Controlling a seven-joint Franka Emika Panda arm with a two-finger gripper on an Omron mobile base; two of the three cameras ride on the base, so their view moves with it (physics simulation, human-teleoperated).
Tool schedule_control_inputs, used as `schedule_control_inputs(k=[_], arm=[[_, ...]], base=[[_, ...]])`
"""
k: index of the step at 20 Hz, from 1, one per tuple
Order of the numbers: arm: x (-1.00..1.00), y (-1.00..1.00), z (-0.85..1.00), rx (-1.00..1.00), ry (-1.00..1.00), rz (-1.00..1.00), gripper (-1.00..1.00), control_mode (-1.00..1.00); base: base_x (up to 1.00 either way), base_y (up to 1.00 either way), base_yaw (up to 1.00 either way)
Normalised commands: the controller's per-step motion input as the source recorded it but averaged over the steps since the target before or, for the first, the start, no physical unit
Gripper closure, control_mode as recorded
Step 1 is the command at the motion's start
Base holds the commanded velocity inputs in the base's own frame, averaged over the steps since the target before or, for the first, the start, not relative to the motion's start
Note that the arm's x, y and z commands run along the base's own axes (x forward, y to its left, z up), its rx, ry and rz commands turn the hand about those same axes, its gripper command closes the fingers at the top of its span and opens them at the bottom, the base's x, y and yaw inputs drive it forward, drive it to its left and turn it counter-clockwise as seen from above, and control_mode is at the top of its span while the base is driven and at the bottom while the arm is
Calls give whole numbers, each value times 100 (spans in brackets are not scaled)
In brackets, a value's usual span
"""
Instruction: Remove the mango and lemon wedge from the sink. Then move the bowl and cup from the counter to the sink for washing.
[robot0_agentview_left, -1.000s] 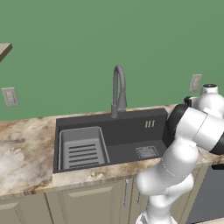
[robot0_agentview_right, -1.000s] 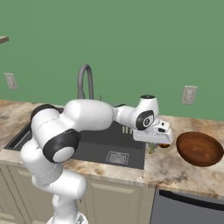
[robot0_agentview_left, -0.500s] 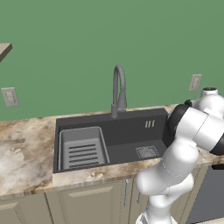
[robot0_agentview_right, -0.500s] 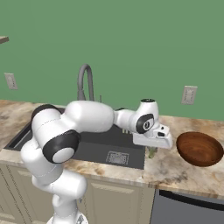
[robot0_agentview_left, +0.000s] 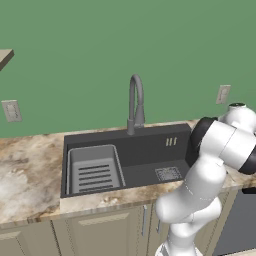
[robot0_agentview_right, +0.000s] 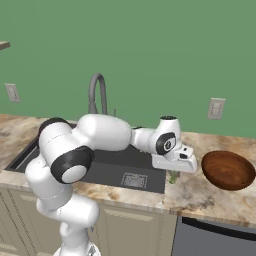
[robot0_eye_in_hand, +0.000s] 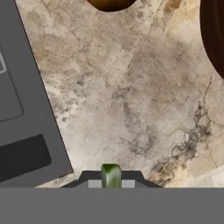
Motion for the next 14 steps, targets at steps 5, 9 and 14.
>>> schedule_control_inputs(k=[5,9,14], arm=[[0,-5,-14,-5,5,-3,100,-100],[0,-6,-12,-2,8,-3,100,-100],[0,-4,-12,0,10,-2,100,-100]], base=[[0,0,0],[0,0,0],[0,0,0]])
